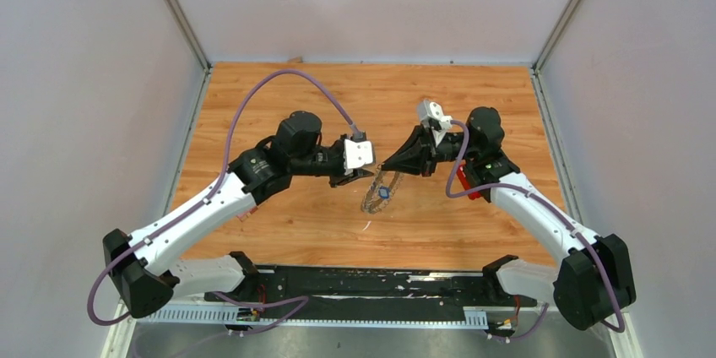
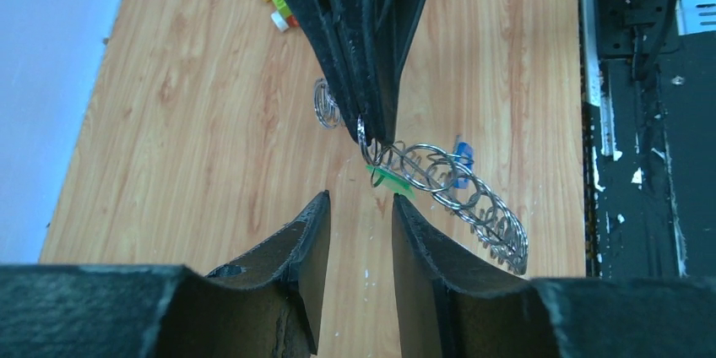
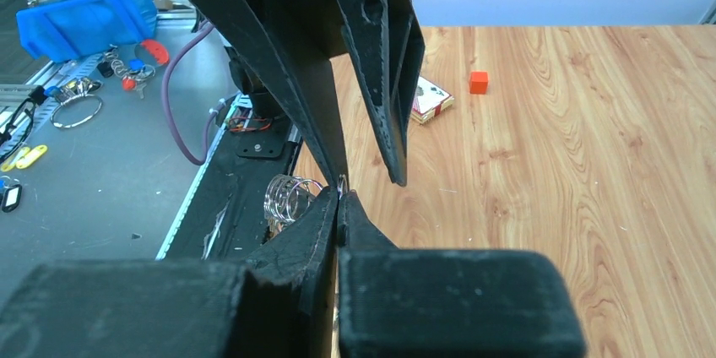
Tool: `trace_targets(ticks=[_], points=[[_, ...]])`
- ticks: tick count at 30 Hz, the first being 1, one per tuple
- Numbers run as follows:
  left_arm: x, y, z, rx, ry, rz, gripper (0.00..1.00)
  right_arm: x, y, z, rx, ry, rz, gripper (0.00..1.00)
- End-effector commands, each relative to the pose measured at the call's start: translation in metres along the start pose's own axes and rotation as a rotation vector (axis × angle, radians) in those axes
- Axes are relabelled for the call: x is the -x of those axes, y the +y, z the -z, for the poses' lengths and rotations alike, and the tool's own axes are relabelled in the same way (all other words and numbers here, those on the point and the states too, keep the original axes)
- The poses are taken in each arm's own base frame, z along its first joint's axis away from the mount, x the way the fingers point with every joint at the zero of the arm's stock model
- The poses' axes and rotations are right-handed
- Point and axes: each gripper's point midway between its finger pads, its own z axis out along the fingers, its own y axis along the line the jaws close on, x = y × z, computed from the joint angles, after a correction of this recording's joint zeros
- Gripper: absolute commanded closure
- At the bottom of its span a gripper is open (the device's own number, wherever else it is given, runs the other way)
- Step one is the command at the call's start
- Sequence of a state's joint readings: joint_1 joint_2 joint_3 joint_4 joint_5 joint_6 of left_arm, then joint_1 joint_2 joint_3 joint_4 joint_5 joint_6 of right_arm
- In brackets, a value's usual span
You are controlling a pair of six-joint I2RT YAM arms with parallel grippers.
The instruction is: Put the keys on the keyring
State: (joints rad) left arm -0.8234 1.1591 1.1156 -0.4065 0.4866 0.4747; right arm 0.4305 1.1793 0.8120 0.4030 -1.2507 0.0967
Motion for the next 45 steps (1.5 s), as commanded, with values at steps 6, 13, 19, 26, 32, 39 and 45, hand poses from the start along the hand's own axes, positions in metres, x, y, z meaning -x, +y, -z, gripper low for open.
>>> trace_targets(ticks=[6,13,19,26,32,39,45], points=[[0.040,-0.008,0.013,-0.048,-0.135,-0.038,0.60,0.011,0.002,0.000,0.036,-0.005,0.070,1.00],[0.036,-0.002,0.007,-0.037,-0.109,-0.038,0.65,0.011,0.003,0.000,0.037,-0.005,0.074,1.00],[0.034,-0.001,0.002,-0.051,-0.097,-0.031,0.73,0.011,0.003,0.000,0.038,-0.005,0.071,1.00],[0.031,-0.003,0.000,-0.063,-0.091,-0.028,0.79,0.013,0.004,0.001,0.036,-0.007,0.075,1.00],[0.027,-0.005,-0.003,-0.079,-0.083,-0.021,0.86,0.015,0.004,0.001,0.030,-0.011,0.077,1.00],[0.024,-0.006,-0.009,-0.097,-0.075,-0.005,1.00,0.015,0.003,0.001,0.022,-0.016,0.076,1.00],[0.028,-0.005,-0.012,-0.107,-0.085,0.009,1.00,0.014,0.001,0.001,0.007,-0.021,0.073,1.00]])
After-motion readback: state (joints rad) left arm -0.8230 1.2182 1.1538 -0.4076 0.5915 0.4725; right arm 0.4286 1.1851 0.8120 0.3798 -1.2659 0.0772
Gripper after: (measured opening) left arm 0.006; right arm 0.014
